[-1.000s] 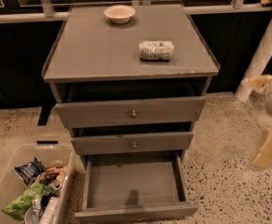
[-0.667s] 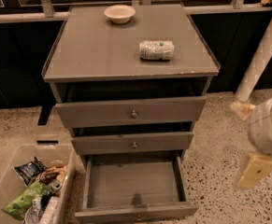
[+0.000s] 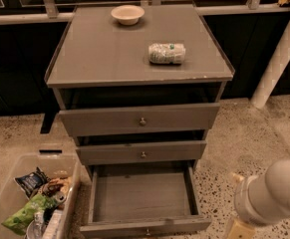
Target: Close bottom drawer
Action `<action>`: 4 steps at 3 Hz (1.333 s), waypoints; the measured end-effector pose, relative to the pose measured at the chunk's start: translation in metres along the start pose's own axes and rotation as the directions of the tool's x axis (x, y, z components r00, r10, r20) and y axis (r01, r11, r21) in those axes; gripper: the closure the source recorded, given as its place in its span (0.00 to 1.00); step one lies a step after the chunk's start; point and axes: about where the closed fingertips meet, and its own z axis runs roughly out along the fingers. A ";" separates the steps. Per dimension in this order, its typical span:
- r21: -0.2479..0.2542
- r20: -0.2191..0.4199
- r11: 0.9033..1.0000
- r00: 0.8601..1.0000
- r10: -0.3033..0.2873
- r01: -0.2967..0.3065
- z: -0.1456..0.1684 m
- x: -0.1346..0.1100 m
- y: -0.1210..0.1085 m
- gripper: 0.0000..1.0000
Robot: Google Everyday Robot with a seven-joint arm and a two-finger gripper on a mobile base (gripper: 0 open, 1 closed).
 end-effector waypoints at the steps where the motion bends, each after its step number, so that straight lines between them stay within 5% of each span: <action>1: -0.083 0.017 0.995 0.998 0.064 -0.062 0.066 0.027 0.042 0.00; 2: -0.198 0.058 0.976 0.993 0.100 -0.087 0.131 0.041 0.075 0.00; 4: -0.190 0.068 0.981 0.996 0.062 -0.048 0.145 0.042 0.082 0.00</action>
Offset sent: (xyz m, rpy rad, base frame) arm -0.0684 0.0156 -0.2083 0.2223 0.2339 -0.0268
